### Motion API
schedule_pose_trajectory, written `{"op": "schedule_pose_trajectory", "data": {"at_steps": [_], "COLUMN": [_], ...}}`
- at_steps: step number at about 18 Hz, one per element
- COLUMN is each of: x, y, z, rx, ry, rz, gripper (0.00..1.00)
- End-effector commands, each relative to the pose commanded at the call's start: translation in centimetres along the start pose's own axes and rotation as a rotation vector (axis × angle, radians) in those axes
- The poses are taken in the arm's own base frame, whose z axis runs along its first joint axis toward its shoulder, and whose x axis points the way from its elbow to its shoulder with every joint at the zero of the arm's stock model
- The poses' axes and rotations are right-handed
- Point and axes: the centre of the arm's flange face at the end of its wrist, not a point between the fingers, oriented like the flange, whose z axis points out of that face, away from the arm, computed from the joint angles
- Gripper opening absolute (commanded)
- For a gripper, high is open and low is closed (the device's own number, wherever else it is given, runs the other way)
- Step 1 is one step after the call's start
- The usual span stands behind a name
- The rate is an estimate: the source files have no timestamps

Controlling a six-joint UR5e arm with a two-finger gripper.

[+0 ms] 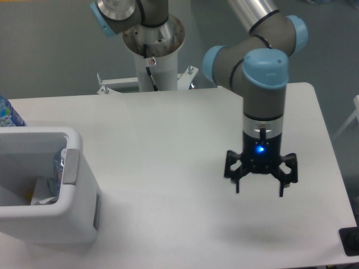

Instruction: Place the trash in the trash can

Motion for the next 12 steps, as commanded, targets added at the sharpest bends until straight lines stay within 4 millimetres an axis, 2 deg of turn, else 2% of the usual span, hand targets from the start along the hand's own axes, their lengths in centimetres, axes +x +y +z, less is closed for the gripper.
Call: {"op": "schedule_pose_trajectory", "data": {"at_steps": [12], "x": [-0.05], "y": [0.48], "z": [0.19], "rx": [-0.054], "ry": [0.028], "rz": [0.024], "gripper": [1.0]}}
